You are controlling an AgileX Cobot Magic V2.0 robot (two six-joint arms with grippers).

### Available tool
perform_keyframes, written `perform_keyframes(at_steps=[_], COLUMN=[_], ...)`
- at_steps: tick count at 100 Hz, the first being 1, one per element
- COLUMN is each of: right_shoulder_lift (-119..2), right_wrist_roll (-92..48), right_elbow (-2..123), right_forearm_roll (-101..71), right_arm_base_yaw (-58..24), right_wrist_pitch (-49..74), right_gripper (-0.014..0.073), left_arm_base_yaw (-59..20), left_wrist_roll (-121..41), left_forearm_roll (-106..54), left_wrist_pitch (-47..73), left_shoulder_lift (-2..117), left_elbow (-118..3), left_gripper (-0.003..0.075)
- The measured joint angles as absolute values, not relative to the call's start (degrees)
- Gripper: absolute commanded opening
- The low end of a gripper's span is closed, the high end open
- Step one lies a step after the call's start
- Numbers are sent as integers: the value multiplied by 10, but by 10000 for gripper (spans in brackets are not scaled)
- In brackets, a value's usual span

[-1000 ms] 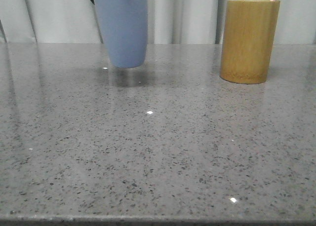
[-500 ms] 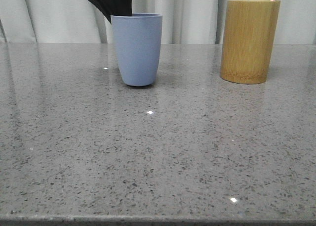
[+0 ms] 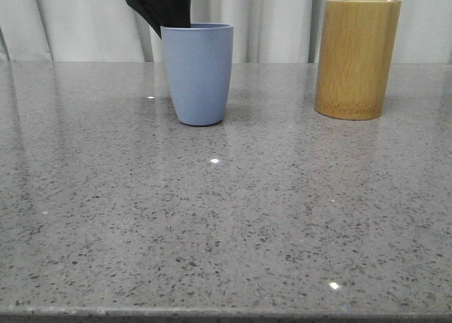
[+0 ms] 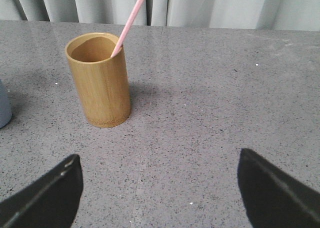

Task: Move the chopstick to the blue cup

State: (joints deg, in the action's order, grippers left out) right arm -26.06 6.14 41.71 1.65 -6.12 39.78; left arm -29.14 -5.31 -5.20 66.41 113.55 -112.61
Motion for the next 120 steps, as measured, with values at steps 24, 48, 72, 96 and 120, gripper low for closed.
perform_keyframes(at_steps=[24, 48, 72, 96, 120], right_shoulder_lift=[-261, -261, -261, -261, -261], right_wrist_roll=[61, 61, 61, 61, 61], right_elbow=[417, 417, 417, 417, 417], right_forearm_roll=[17, 17, 17, 17, 17], right_arm_base_yaw=[-61, -61, -61, -61, -61], right_wrist_pitch=[398, 398, 398, 398, 398], right_gripper=[624, 624, 624, 624, 624], left_arm_base_yaw=[-291, -291, -291, -291, -272], left_wrist_roll=[-53, -53, -47, -44, -47], left_forearm_roll=[-52, -52, -53, -53, -43], left_wrist_pitch=[675, 713, 716, 720, 721], left_shoulder_lift=[1142, 1145, 1145, 1127, 1066], left_elbow=[-1126, -1165, -1222, -1231, -1228], left_gripper=[424, 470, 470, 470, 470])
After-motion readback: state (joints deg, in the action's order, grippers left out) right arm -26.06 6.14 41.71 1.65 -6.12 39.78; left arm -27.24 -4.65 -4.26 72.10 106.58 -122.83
